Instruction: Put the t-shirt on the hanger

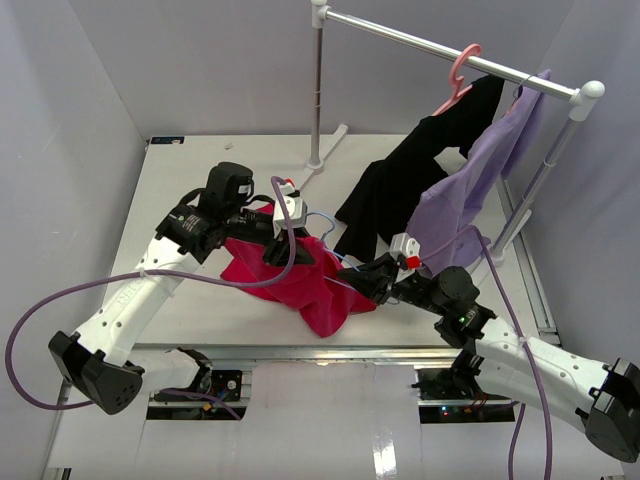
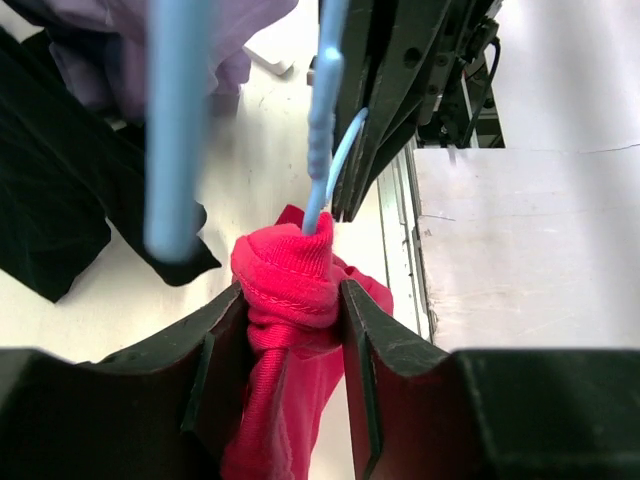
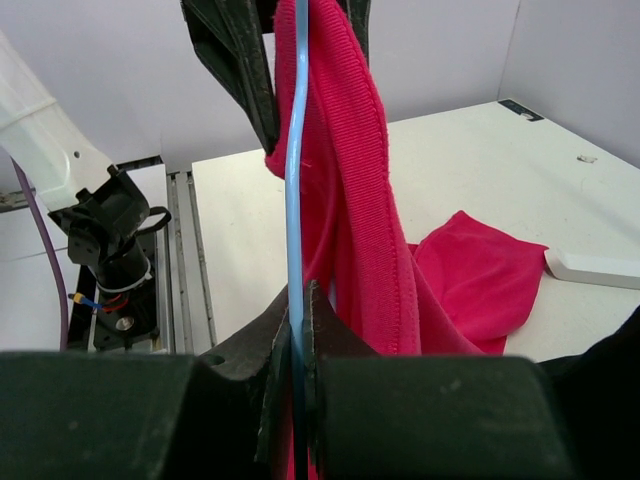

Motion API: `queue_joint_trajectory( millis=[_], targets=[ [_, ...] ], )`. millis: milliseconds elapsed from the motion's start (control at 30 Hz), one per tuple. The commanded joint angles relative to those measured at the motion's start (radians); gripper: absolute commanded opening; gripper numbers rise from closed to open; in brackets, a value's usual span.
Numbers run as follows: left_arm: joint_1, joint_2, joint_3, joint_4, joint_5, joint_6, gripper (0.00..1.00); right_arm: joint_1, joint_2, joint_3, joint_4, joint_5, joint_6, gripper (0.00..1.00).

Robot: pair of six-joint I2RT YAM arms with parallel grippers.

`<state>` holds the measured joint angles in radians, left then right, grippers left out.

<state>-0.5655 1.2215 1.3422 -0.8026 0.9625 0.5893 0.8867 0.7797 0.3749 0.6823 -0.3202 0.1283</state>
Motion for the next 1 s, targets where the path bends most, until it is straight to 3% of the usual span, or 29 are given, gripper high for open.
queue_joint_trajectory(
  millis=[0, 33, 167, 367, 433, 467, 667, 733, 767, 800, 900, 967],
  targets=[
    [-0.013, -0.017, -0.027, -0.025, 0.012, 0.016, 0.09, 0.003, -0.012, 0.073, 0.071, -0.007, -0.02, 0.08],
    [-0.014, -0.027, -0.03, -0.026, 0.023, 0.031, 0.0, 0.003, -0.014, 0.075, 0.064, -0.003, -0.021, 0.08],
    [-0.014, -0.096, -0.043, 0.024, 0.003, 0.012, 0.0, 0.001, -0.032, 0.079, 0.037, 0.025, -0.02, 0.08],
    [-0.014, -0.168, -0.098, 0.094, -0.193, -0.125, 0.03, 0.002, -0.039, 0.12, -0.061, 0.013, -0.058, 0.08],
    [-0.014, -0.198, -0.131, 0.094, -0.147, -0.101, 0.36, 0.003, -0.041, 0.134, -0.086, 0.001, -0.07, 0.08],
    [-0.014, -0.208, -0.138, 0.095, -0.133, -0.095, 0.44, 0.002, -0.043, 0.139, -0.112, -0.01, -0.085, 0.08],
    [-0.014, -0.16, -0.021, -0.009, -0.068, -0.106, 0.62, 0.001, -0.075, 0.143, -0.192, -0.057, -0.139, 0.08],
    [-0.017, -0.138, 0.033, -0.052, -0.031, -0.121, 0.84, 0.001, -0.083, 0.151, -0.227, -0.069, -0.166, 0.08],
    [-0.018, -0.129, 0.042, -0.066, -0.021, -0.116, 0.86, 0.002, -0.083, 0.155, -0.237, -0.075, -0.169, 0.08],
    [-0.019, -0.121, 0.05, -0.079, -0.011, -0.11, 0.87, 0.003, -0.083, 0.159, -0.246, -0.081, -0.171, 0.08],
    [-0.02, -0.105, 0.035, -0.093, -0.049, -0.084, 0.71, 0.001, -0.096, 0.159, -0.262, -0.086, -0.177, 0.08],
    [-0.02, -0.106, 0.027, -0.107, -0.066, -0.073, 0.51, 0.001, -0.109, 0.156, -0.267, -0.086, -0.18, 0.08]
  ],
)
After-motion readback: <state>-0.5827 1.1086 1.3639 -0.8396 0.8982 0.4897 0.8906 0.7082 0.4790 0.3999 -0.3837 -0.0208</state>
